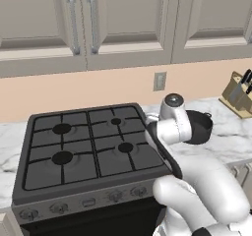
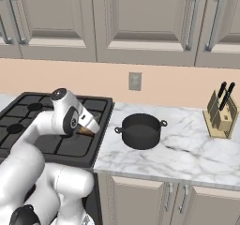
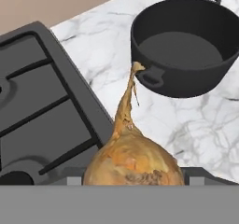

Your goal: Turn on the sink faucet. Then move the onion from the counter to the sink. Turn off the sink. Move the vegetable from the sink to the pot next to the stove. Finally move the pot to the front right burner.

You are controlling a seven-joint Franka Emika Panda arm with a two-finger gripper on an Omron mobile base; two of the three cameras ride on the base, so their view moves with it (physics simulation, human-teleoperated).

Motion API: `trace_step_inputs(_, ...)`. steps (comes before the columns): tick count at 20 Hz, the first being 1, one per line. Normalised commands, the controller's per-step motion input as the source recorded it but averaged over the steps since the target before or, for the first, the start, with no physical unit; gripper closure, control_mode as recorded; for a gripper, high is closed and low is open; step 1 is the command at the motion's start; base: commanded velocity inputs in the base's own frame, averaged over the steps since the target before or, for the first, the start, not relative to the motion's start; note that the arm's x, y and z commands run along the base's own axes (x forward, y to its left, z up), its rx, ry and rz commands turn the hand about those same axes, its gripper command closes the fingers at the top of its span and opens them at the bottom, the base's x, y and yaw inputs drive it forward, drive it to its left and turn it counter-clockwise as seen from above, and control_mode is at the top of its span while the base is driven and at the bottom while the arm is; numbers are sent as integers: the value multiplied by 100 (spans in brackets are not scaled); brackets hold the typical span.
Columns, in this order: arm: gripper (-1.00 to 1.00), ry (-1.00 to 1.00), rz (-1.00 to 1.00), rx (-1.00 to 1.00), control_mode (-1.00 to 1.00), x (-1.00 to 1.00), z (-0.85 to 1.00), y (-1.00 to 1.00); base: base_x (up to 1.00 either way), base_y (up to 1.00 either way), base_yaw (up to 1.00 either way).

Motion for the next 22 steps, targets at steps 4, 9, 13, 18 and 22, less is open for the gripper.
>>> trace_step_inputs(4,100,-10,-7,0,-100,-29,7,-21,0,0,0)
trace_step_inputs(9,100,-3,-8,0,-100,-11,7,-49,0,0,0)
trace_step_inputs(13,100,0,-3,1,-100,0,8,-70,0,0,0)
trace_step_inputs(18,100,0,0,1,-100,0,1,-70,0,0,0)
trace_step_inputs(22,100,-2,0,3,-100,3,0,-74,0,0,0)
